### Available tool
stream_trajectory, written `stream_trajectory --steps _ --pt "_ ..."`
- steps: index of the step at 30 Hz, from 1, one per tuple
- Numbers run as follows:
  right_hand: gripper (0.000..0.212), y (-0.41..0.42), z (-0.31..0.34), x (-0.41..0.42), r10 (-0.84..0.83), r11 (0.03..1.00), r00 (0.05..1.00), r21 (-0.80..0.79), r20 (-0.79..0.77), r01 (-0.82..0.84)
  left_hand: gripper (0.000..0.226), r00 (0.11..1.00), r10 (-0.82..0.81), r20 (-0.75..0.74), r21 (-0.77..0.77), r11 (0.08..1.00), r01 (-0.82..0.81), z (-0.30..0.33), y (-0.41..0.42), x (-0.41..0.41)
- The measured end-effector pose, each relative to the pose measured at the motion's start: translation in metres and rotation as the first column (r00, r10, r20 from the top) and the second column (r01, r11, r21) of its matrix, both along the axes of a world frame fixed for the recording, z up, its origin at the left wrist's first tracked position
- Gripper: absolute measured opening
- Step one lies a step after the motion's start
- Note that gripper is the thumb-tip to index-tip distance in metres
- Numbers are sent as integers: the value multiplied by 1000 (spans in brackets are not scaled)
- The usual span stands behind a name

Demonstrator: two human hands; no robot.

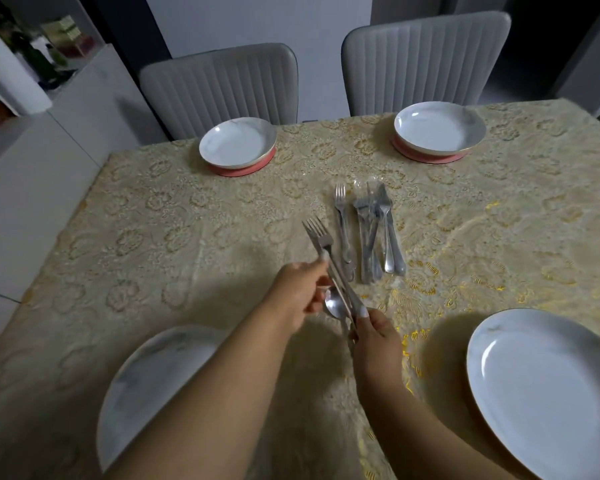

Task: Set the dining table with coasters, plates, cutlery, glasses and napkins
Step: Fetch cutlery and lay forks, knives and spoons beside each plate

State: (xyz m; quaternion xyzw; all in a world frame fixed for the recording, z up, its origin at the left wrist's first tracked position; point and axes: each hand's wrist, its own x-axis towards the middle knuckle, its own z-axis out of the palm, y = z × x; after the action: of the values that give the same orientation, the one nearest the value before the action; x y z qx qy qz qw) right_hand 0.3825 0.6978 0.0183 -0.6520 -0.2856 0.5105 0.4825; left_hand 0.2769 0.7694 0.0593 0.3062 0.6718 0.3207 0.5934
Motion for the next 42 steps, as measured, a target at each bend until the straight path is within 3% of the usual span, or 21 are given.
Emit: stream_trajectory --steps 3,6,8,11,13,16,19,21,26,33,39,42 --pt "36 -17 2 -13 155 988 986 -22 61 -154 18 995 97 39 61 993 -99 -10 -20 3" --pt "33 -27 4 -13 362 932 917 -82 165 -353 21 995 96 -31 54 994 -95 -17 -42 -6" --pt "30 -28 7 -10 486 874 836 -122 257 -470 21 998 57 -41 28 998 -55 -20 -61 -8" --pt "33 -32 7 -6 630 766 641 -210 438 -608 27 996 28 -89 -3 1000 -28 -21 -84 -7" --pt "39 -37 7 -2 666 727 577 -238 472 -644 33 993 22 -117 -7 1000 -23 -20 -94 -6" --pt "33 -43 5 5 670 718 546 -250 503 -649 38 991 36 -127 -33 999 -41 -17 -105 -5" --pt "18 -44 4 11 573 810 654 -219 494 -544 34 986 18 -164 -56 998 -27 -20 -114 -5" --pt "15 -43 3 18 528 846 676 -250 514 -471 28 980 -37 -198 -73 997 23 -24 -119 -7" --pt "16 -43 0 30 558 830 554 -396 618 -394 18 939 -135 -315 -60 991 123 -35 -128 -7" --pt "27 -75 -8 11 621 773 674 -456 400 -441 22 761 -212 -613 -52 972 229 -49 -129 -7" --pt "22 -79 -4 15 751 660 392 -565 532 -495 33 740 -166 -652 28 970 242 -48 -129 -5" --pt "17 -77 1 22 683 715 331 -504 651 -484 28 704 -179 -688 28 962 272 -48 -133 -4"
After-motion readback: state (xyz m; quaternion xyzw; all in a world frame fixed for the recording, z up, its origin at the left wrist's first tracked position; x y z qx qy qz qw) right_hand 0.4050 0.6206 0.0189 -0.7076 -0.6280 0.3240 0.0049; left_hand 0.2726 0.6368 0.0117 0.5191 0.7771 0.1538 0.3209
